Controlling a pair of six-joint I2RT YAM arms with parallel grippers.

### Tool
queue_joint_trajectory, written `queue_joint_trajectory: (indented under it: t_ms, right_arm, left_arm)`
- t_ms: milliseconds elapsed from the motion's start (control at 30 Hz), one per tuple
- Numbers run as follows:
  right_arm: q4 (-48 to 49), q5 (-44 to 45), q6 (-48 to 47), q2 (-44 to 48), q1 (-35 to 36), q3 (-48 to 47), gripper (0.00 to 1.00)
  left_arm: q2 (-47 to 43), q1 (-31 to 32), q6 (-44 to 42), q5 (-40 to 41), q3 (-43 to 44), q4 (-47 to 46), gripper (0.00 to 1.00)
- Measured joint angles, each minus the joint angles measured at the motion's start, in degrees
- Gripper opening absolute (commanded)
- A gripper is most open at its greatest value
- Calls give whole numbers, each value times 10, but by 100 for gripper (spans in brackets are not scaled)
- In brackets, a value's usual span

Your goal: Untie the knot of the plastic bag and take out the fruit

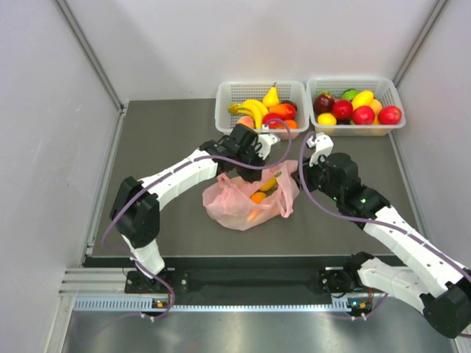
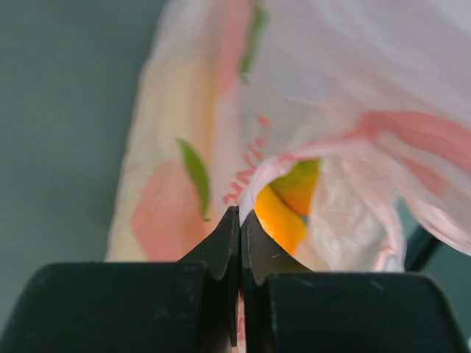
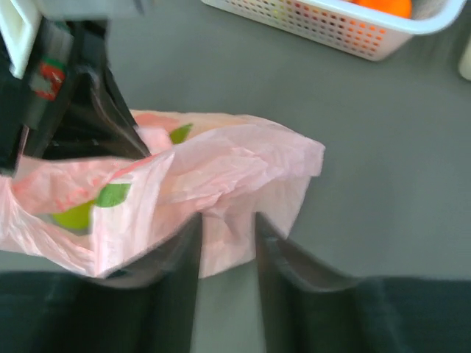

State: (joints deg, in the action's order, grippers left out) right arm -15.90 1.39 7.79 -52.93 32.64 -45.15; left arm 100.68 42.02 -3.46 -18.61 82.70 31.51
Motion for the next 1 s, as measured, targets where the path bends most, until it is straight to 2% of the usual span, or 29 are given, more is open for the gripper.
queue_joint_trajectory:
  t_ms: [33,133,200,333,433,667,867,1000]
  right_arm:
    - [-1,9,5,0,0,0,53]
    - [-10,40,20,-1,-1,-4,74]
    - [-16,62,30,0,-1,-7,78]
    - [-27,87,47,0,-1,-7,80]
    - [-31,89,55,0,-1,-7,81]
    - [-32,88,64,0,-1,-7,83]
    - [-31,73,65,-8,-1,-7,85]
    - [-30,47,68,-15,-1,-7,87]
  left_arm:
    - [-1,0,4,23,2,0,0]
    - [-16,0,17,102,3,0,0]
    - [-36,0,21,159,3,-3,0]
    - [-102,-1,23,257,13,-6,0]
    - [-137,-1,20,307,57,-1,0]
    - [-161,-1,-11,391,164,10,0]
    - [-178,-3,-18,399,176,27,0]
    - [-210,5,21,346,96,17,0]
